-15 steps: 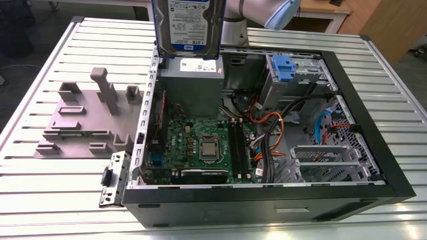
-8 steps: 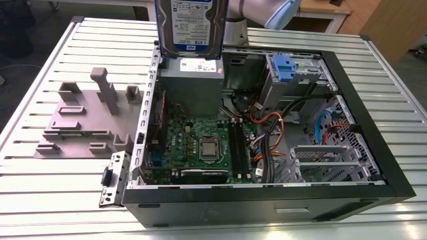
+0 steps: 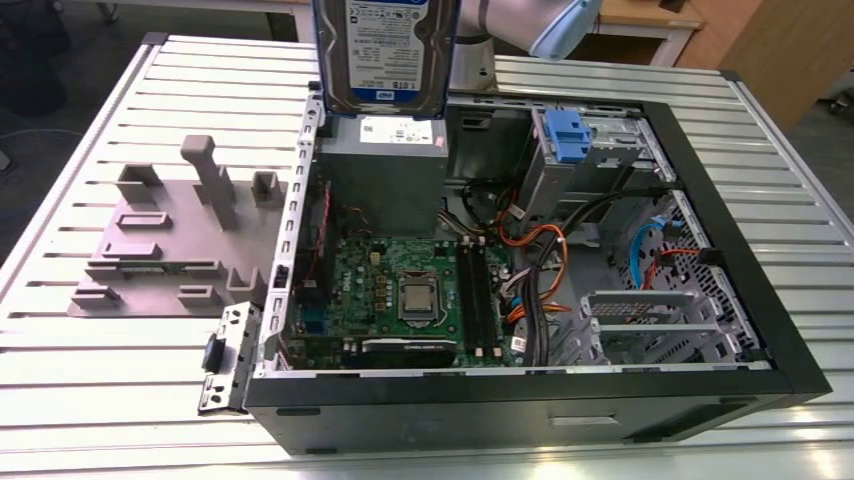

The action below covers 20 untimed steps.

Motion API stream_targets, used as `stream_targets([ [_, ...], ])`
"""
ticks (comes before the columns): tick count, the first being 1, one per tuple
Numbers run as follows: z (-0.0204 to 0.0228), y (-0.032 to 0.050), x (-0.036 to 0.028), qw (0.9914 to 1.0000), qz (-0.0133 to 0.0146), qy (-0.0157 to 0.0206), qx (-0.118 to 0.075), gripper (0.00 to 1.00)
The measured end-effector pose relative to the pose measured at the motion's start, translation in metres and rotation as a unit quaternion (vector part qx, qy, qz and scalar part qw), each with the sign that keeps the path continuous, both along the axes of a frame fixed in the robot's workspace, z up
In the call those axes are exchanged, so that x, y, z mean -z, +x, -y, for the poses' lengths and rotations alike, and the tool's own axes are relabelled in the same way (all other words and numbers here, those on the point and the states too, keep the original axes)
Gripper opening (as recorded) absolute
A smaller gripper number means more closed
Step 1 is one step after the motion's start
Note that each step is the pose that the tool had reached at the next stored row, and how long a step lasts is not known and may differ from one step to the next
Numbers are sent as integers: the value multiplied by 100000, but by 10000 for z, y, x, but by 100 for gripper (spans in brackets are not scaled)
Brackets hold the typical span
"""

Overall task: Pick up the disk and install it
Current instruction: 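Pick up the disk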

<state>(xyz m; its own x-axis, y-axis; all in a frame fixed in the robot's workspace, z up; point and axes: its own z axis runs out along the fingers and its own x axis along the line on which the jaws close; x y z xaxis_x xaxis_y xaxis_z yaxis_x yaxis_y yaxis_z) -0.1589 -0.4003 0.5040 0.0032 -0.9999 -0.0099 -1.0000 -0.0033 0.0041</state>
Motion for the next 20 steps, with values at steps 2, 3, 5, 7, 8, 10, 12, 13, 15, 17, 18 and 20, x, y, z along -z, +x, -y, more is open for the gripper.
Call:
stream_targets([
  [2, 0, 6, 0, 100000, 0, 0, -1, 36],
  [3, 0, 6, 0, 100000, -1, 1, 2, 36],
  [5, 0, 7, 0, 100000, -2, -3, 1, 36],
  [7, 0, 12, 0, 100000, -2, -3, -2, 36],
  [8, 0, 13, 0, 100000, 0, -1, -2, 36],
  [10, 0, 17, 0, 100000, 0, -3, -4, 36],
  [12, 0, 22, 0, 100000, -3, -5, -1, 36],
  [13, 0, 26, 0, 100000, -1, -5, 0, 36],
  [15, 0, 30, 0, 100000, -1, -2, -2, 36],
  [17, 0, 30, 0, 100000, -1, -4, 1, 36],
  [18, 0, 30, 0, 100000, -1, -2, 2, 36],
  [20, 0, 30, 0, 100000, 0, -1, -1, 36],
])
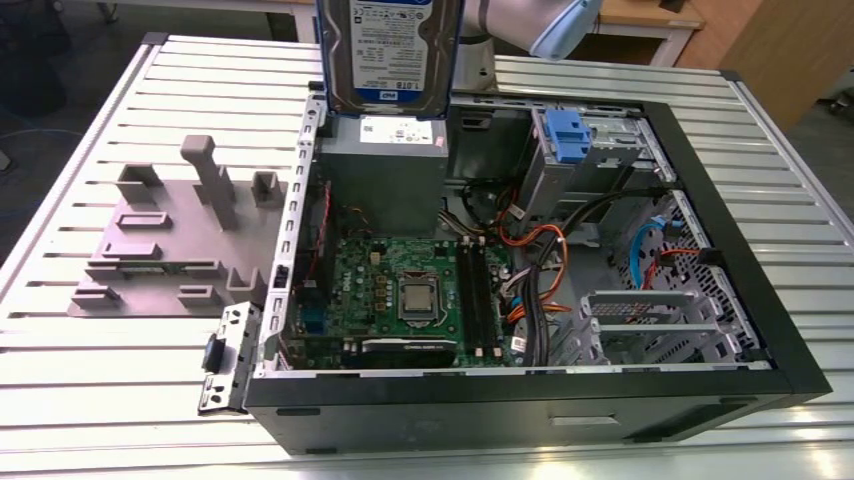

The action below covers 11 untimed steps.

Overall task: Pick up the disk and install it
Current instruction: 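Pick up the disk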

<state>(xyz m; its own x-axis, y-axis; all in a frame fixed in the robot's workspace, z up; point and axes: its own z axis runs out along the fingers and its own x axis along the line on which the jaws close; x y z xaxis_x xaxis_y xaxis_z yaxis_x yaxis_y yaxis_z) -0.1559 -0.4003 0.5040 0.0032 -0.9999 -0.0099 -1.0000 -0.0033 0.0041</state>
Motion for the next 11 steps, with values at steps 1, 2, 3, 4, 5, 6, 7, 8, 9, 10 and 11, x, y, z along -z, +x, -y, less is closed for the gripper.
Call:
stream_targets([
  [1, 0, 0, 0, 100000, -3, 0, 1, 36],
  [2, 0, 0, 0, 100000, 0, 0, 1, 36],
  [3, 3, 1, 0, 100000, 2, 0, -4, 36],
  [4, 10, 2, 0, 100000, -2, -1, -11, 36],
  [5, 20, 1, 0, 100000, -3, -3, -5, 36],
  [6, 33, 1, 0, 100000, 5, -3, 1, 36],
  [7, 49, 1, 0, 100000, 3, -3, -2, 36],
  [8, 64, 1, 0, 100000, -4, -4, -1, 36],
  [9, 76, 0, 0, 100000, -3, -4, 3, 36],
  [10, 87, 0, 0, 100000, -2, -1, 0, 36],
  [11, 94, 0, 0, 100000, -3, -4, 0, 36],
])
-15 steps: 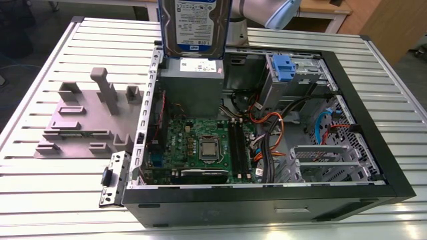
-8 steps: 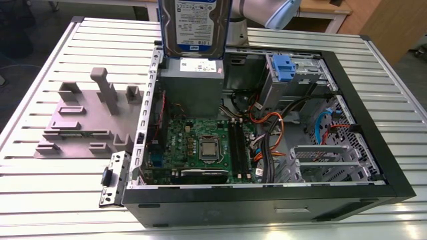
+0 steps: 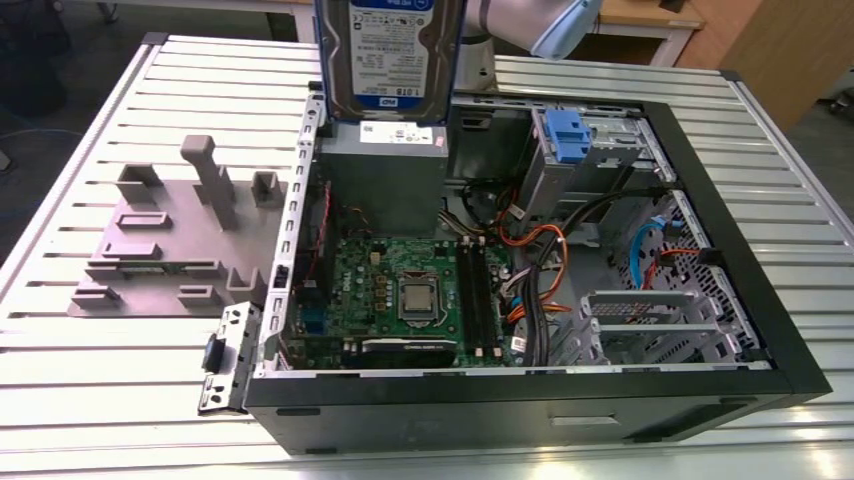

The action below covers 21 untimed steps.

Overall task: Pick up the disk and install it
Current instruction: 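Pick up the disk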

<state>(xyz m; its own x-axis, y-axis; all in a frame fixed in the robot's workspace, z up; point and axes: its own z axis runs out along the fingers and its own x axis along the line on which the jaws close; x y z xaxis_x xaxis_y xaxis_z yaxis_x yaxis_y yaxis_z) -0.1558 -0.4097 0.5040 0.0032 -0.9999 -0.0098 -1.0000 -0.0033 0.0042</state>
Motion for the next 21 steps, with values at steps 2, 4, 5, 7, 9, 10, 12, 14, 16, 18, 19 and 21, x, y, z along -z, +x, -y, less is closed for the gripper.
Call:
stream_targets([
  [2, 2, 0, 0, 100000, 0, -7, 5, 36],
  [4, 3, 5, 1, 100000, 3, -7, -2, 36],
  [5, 3, 9, 1, 100000, 5, -6, -5, 36],
  [7, 3, 16, 1, 100000, 3, -7, 0, 36],
  [9, 3, 24, 1, 100000, 0, -9, -1, 36],
  [10, 2, 29, 1, 100000, 2, -9, -1, 36],
  [12, 3, 34, 1, 100000, 2, -7, 3, 36],
  [14, 2, 38, 1, 100000, 1, -11, 3, 36],
  [16, 2, 49, 2, 100000, 22, -9, -1, 36],
  [18, 3, 49, 2, 100000, 207, -10, 0, 36],
  [19, 2, 49, 2, 100000, 208, -8, 2, 36],
  [21, 3, 49, 2, 100000, 214, -7, 2, 36],
])
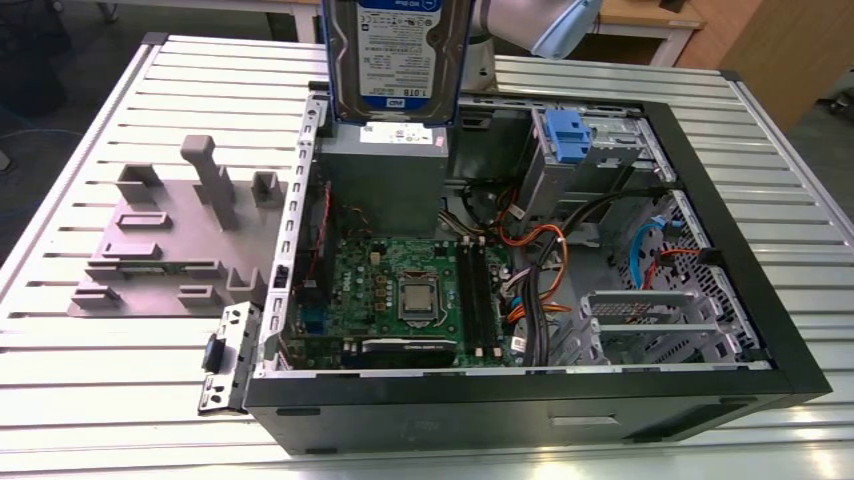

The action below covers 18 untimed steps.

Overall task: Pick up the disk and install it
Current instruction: 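Pick up the disk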

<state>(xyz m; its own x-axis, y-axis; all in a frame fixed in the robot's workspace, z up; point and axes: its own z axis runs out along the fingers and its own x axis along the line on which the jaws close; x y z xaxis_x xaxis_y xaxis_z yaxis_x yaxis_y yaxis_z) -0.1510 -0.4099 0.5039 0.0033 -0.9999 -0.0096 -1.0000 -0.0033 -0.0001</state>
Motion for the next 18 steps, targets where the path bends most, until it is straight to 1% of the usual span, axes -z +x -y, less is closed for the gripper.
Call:
stream_targets([
  [6, 3, -1, 0, 100000, 9, 0, 5, 36],
  [8, 20, 0, -1, 100000, 4, -7, 1, 36],
  [10, 51, 0, 0, 100000, 9, -1, 0, 36],
  [13, 109, 0, 1, 100000, 14, 4, 0, 36],
  [18, 223, 0, 3, 100000, 11, -3, -4, 36],
])
